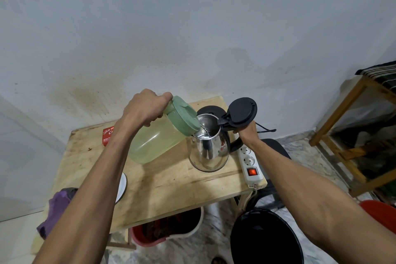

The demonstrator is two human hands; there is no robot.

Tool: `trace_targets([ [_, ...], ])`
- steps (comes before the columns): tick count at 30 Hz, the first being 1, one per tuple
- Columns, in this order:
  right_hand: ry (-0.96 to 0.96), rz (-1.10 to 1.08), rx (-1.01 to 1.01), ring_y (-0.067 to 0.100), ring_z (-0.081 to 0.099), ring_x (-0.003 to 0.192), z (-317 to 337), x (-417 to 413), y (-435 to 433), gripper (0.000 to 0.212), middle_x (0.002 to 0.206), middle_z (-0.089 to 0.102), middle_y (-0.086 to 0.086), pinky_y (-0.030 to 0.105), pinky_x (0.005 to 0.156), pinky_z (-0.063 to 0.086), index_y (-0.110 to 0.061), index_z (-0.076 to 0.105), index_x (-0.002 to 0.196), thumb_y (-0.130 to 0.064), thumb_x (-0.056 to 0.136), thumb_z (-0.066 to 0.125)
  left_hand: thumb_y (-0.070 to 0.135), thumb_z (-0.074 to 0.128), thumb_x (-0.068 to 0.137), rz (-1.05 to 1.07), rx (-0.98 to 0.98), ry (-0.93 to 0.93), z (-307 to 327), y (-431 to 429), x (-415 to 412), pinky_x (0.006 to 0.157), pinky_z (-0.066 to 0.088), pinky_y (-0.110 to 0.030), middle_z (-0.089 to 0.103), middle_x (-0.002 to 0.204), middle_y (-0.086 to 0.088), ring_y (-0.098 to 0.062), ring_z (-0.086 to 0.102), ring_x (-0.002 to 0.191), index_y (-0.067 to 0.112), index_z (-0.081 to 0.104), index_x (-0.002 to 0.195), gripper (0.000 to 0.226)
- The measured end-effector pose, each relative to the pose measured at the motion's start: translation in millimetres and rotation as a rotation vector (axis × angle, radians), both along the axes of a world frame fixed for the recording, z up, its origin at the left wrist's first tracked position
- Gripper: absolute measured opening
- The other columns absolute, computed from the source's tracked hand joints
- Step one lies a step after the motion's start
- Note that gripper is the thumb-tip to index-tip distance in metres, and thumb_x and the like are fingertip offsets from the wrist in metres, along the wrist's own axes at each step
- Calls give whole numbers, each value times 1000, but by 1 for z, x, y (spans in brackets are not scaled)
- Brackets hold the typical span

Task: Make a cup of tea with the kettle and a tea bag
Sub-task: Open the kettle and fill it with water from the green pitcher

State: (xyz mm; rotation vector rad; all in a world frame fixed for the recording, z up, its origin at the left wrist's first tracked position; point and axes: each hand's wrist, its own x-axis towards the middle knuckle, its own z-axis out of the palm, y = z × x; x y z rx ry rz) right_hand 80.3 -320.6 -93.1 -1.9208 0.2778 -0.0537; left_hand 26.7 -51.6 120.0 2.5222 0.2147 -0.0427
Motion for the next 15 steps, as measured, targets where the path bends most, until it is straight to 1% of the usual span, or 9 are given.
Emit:
trace_targets([
  [6,4,3,2,25,54,69,1,-1,-1,17,75,61,17,40,64,48,13,63,91,-2,85,56,43,48,83,15,-13,2,0,-1,-1,59,42,-29,52,44,-1,-26,47,41,9,49,51,47],
  [9,7,0,15,25,54,69,2,-1,0,20,80,65,26,40,62,48,11,63,92,-7,85,57,43,48,82,17,-20,6,-1,0,-2,59,41,-29,51,42,0,-26,47,40,9,49,51,46],
  [11,4,-5,22,25,55,70,3,-2,0,20,83,66,27,41,63,49,10,63,93,-7,85,58,43,48,81,17,-25,8,-2,0,-2,59,42,-29,51,40,1,-25,46,40,9,49,51,46],
  [13,-4,-3,20,26,55,72,4,-3,0,19,82,65,23,44,65,52,9,64,95,-7,87,59,44,48,81,22,-32,13,-2,1,-2,58,42,-29,49,37,4,-25,46,40,9,49,51,46],
  [15,-12,1,19,26,56,73,6,-4,0,19,85,66,24,50,69,55,8,65,95,-9,87,60,44,49,81,31,-56,15,-3,2,-2,58,42,-30,51,40,1,-26,46,41,9,49,51,46],
])
